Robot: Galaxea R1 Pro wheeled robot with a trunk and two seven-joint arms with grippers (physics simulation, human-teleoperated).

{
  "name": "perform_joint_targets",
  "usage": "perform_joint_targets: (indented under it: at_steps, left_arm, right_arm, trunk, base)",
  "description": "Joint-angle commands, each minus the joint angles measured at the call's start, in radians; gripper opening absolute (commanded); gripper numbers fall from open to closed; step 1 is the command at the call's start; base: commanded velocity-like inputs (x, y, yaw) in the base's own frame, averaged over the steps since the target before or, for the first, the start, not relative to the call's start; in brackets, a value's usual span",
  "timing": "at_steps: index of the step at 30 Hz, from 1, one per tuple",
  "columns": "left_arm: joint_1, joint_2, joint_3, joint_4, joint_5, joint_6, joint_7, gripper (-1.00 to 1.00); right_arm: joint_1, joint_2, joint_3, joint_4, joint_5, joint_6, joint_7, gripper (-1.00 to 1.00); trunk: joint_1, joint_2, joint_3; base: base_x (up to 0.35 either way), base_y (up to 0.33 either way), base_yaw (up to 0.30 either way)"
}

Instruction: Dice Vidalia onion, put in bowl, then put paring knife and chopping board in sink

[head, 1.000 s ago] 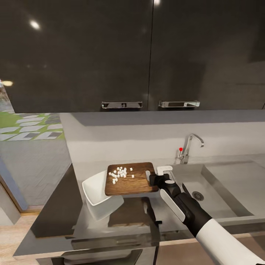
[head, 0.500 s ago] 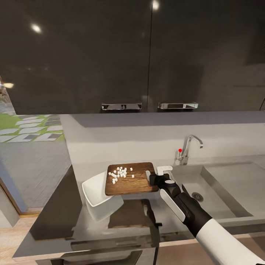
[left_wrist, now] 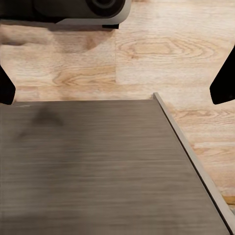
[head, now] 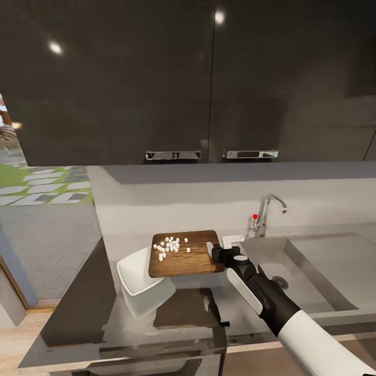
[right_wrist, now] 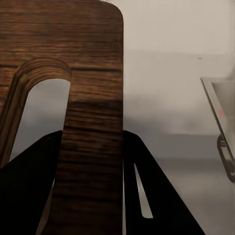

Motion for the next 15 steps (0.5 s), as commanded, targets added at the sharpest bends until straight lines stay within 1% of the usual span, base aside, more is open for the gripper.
perform_joint_targets:
  at_steps: [1, 12, 15]
  left_arm:
    - [0.001, 0.001, -0.007, -0.001, 0.008, -0.001, 0.005, 1.0]
    - [0.001, 0.002, -0.008, 0.0, 0.008, -0.001, 0.005, 1.0]
    - [0.001, 0.001, -0.008, 0.0, 0.008, -0.001, 0.005, 1.0]
  right_arm:
    - [-0.001, -0.001, 0.004, -0.001, -0.009, 0.002, -0.009, -1.0]
    - [-0.001, 0.002, 0.004, -0.001, -0.009, 0.003, -0.009, -1.0]
    - [-0.001, 0.002, 0.005, -0.001, -0.008, 0.003, -0.009, -1.0]
  trunk:
    - [0.0, -0.001, 0.001]
    - [0.0, -0.001, 0.019]
    - [0.0, -0.001, 0.024]
  base:
    - [0.0, 0.0, 0.0]
    - [-0.001, 0.001, 0.0]
    - [-0.157, 0.073, 0.0]
